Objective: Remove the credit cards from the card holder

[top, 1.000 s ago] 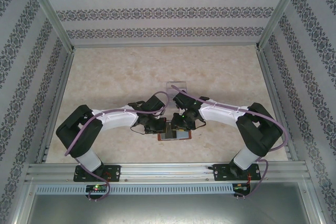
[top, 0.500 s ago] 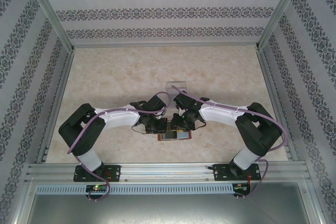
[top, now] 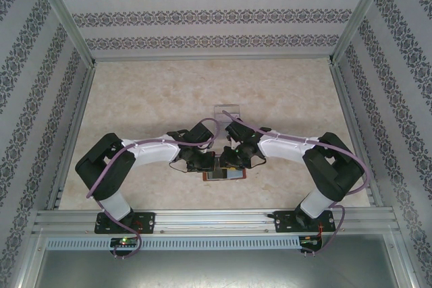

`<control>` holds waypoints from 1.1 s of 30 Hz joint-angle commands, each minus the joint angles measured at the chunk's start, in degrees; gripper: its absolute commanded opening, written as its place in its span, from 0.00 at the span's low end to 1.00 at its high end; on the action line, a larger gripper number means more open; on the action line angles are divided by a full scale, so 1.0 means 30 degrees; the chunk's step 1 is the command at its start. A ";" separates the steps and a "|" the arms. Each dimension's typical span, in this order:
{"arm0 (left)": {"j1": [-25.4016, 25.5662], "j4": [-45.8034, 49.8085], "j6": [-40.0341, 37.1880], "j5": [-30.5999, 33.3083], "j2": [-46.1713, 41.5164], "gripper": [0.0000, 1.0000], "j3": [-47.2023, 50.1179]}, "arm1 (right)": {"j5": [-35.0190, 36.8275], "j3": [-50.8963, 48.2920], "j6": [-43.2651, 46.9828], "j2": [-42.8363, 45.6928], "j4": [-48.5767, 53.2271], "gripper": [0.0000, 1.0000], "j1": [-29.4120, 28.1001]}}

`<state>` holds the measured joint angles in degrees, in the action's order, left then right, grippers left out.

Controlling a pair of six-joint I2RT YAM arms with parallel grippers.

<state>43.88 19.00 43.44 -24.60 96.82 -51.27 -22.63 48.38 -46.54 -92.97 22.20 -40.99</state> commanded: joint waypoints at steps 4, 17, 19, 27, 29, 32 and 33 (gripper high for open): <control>0.0228 0.2073 -0.0556 0.1629 0.0913 0.00 0.0102 | -0.0100 -0.0768 -0.0257 0.0317 -0.0436 0.27 0.0314; 0.0228 0.2220 -0.0614 0.1520 0.1096 0.00 0.0007 | -0.1993 -0.2377 -0.1039 0.0116 -0.4278 0.22 0.0574; 0.0228 0.2271 -0.0619 0.1529 0.1094 0.00 -0.0032 | -0.2005 -0.2545 -0.1132 0.0327 -0.4481 0.21 0.0587; 0.0228 0.2454 -0.0693 0.1547 0.1139 0.00 -0.0226 | -0.2138 -0.2767 -0.1164 0.1345 -0.4454 0.16 0.0769; 0.0228 0.2455 -0.0735 0.1552 0.1127 0.00 -0.0254 | -0.2266 -0.2738 -0.1152 0.1455 -0.4465 0.16 0.0810; 0.0228 0.2513 -0.0738 0.1596 0.1133 0.00 -0.0318 | -0.2299 -0.2687 -0.1071 0.1495 -0.4466 0.15 0.0855; 0.0228 0.2513 -0.0724 0.1597 0.1126 0.00 -0.0331 | -0.2342 -0.2680 -0.1043 0.1488 -0.4446 0.14 0.0860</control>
<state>43.90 21.56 42.39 -23.92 97.62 -52.90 -28.16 40.62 -49.56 -89.49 10.37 -38.72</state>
